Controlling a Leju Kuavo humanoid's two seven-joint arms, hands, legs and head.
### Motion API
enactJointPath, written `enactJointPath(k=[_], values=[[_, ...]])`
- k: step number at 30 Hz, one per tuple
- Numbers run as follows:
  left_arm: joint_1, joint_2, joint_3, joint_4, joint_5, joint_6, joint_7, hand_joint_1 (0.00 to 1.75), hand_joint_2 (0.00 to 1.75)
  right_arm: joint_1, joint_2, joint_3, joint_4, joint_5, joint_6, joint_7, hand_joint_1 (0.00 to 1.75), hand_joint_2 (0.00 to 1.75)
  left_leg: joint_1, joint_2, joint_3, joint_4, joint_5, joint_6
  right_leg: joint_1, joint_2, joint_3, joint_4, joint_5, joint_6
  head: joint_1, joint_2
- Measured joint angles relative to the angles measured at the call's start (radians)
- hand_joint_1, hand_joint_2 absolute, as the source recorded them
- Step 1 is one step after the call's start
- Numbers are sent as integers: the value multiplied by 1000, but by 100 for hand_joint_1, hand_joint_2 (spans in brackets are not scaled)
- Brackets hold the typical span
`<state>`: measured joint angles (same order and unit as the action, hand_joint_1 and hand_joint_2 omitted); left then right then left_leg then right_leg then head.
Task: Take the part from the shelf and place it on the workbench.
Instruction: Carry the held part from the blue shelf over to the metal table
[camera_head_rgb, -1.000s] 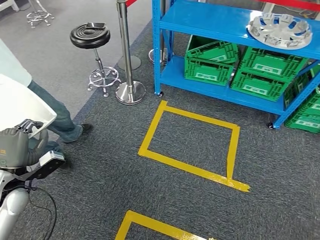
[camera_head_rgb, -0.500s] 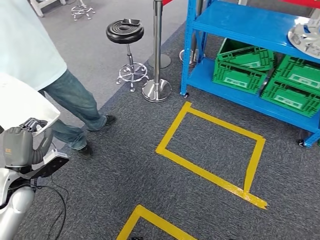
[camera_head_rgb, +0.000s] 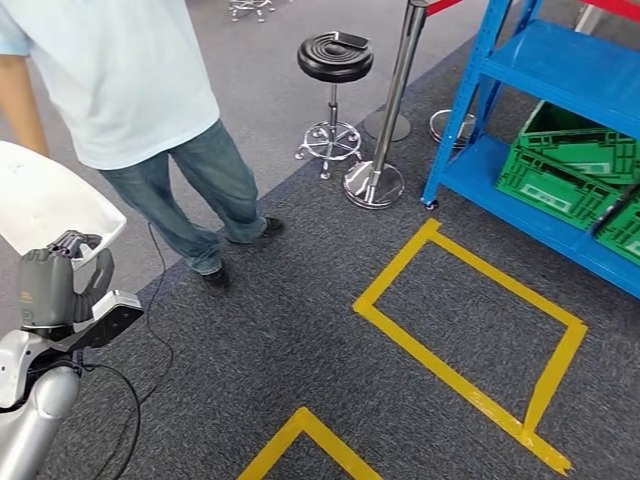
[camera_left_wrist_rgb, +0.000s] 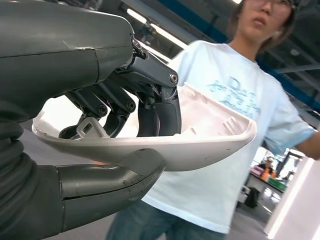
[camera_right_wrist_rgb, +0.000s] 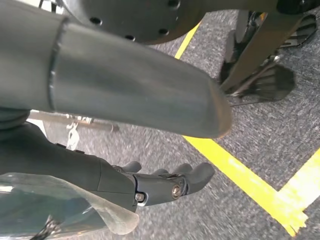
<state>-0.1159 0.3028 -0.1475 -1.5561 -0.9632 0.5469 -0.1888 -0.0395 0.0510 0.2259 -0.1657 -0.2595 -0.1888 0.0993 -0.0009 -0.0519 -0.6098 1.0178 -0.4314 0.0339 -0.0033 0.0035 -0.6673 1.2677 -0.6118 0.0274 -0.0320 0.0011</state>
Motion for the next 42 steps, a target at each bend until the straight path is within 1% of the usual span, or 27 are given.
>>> enactJointPath(k=[2,3,5,7,9,11,13,14,16,18,20,22,23,25,26,27,28,29,30,31,33,35,36,37,38,40,42], values=[[0,-2,0,0,0,1,0,175,175,1,-1,2,0,1,0,0,0,0,0,-29,0,3,0,-2,-3,39,53,-136,78,-6,0,0],[-1,-2,0,0,1,2,0,175,175,1,-2,2,0,1,0,0,0,0,0,-41,-2,5,0,-5,-5,61,82,-197,102,-8,-1,0],[-1,-3,-1,0,2,4,0,175,175,1,-2,5,0,2,2,0,0,0,1,-65,-8,7,3,-16,-7,83,108,-247,109,-9,-2,0],[0,-2,0,0,5,5,1,175,175,0,-2,9,0,3,3,0,0,0,5,-84,-13,5,8,-29,-7,61,115,-255,113,-14,-1,0],[0,0,1,0,9,6,1,175,175,0,-1,11,0,5,4,0,0,0,4,-49,-27,35,-13,-37,-9,34,123,-265,119,-25,-5,0],[-3,0,2,1,12,8,2,175,175,1,-1,12,0,7,4,-1,0,0,3,15,-76,143,-71,-45,-7,6,127,-270,119,-34,-9,0],[-3,-1,2,2,12,8,2,175,175,2,-1,13,0,8,4,-1,0,0,9,38,-132,263,-117,-52,-4,-24,127,-269,115,-37,-10,0],[-2,-1,2,3,12,8,2,175,175,3,-1,14,0,8,4,-1,0,0,12,40,-141,282,-116,-54,-3,-38,128,-269,113,-37,-11,0],[-1,-1,2,5,12,8,3,175,175,3,-1,17,0,10,6,-1,0,0,14,52,-101,207,-63,-56,-3,-65,133,-269,108,-34,-11,0],[-2,-1,3,6,13,8,3,175,175,2,-1,19,0,12,7,1,0,0,7,100,-31,71,-13,-50,1,-88,141,-268,100,-26,-11,0],[-4,-1,3,6,13,9,3,175,175,1,-1,19,0,14,7,2,0,0,-3,133,-1,8,-5,-36,7,-110,147,-268,93,-16,-10,0],[-5,0,4,7,14,9,3,175,175,-1,-1,20,0,15,7,5,0,0,-7,113,-2,4,-6,-21,8,-129,153,-270,86,-7,-9,0],[-5,1,5,7,14,9,3,175,175,-2,-1,20,0,16,8,6,0,0,-5,100,-1,1,-5,-15,5,-119,153,-267,80,-1,-8,0],[-10,1,5,7,14,9,4,175,175,-5,-1,21,0,17,8,8,0,0,-1,78,2,-4,-2,-3,0,-62,127,-210,44,7,-5,0],[-12,0,4,8,14,9,4,175,175,-5,-1,21,0,18,9,9,0,0,0,67,2,-5,-2,1,-2,-29,96,-152,16,8,-3,0],[-14,-1,3,9,13,9,4,175,175,-5,-1,22,0,18,10,10,0,0,0,55,2,-5,-3,4,-3,-12,57,-79,-14,8,-2,0],[-15,-3,3,10,12,9,4,175,175,-4,-1,23,0,19,10,10,0,0,-1,41,2,-4,-4,6,-3,-6,20,-13,-35,8,-1,0],[-15,-4,2,11,12,9,4,175,175,-3,-1,23,0,19,10,11,0,0,-1,27,3,-4,-4,6,-3,-5,-7,25,-38,8,-1,0],[-15,-4,2,12,12,9,4,175,175,-1,-1,24,0,20,10,11,0,0,-2,11,3,-3,-4,6,-3,-3,-15,23,-18,7,-1,0],[-15,-4,1,13,12,8,4,175,175,-1,-1,25,0,21,9,11,0,0,-1,-4,5,-2,-5,5,-4,2,-1,-22,20,5,-1,0],[-16,-4,1,14,12,8,4,175,175,0,-1,26,0,22,9,11,0,0,0,-31,4,3,-7,0,-9,46,55,-163,97,1,-1,0],[-20,-4,1,15,12,8,4,175,175,-1,-1,26,0,23,9,10,0,0,2,-55,-5,9,-6,-10,-14,89,92,-242,121,1,-2,0],[-21,-4,1,15,12,8,4,175,175,-1,-1,26,0,24,9,10,0,0,4,-68,-9,10,-3,-16,-13,95,98,-247,117,1,-2,0],[-22,-3,1,16,11,8,4,175,175,-1,-1,27,0,24,9,10,0,0,7,-81,-12,9,0,-23,-12,83,100,-250,119,-2,-3,0],[-22,-2,1,17,11,8,4,175,175,-1,0,27,0,25,9,10,0,0,9,-79,-14,10,-2,-28,-11,70,104,-253,120,-6,-2,0],[-25,1,1,17,10,9,4,175,175,0,1,27,0,28,9,10,0,0,6,-32,-32,51,-28,-37,-12,41,111,-261,122,-19,-6,0],[-30,3,2,18,9,9,3,175,175,0,1,27,0,31,9,9,0,0,7,25,-84,165,-87,-45,-9,12,115,-264,120,-29,-10,0]])
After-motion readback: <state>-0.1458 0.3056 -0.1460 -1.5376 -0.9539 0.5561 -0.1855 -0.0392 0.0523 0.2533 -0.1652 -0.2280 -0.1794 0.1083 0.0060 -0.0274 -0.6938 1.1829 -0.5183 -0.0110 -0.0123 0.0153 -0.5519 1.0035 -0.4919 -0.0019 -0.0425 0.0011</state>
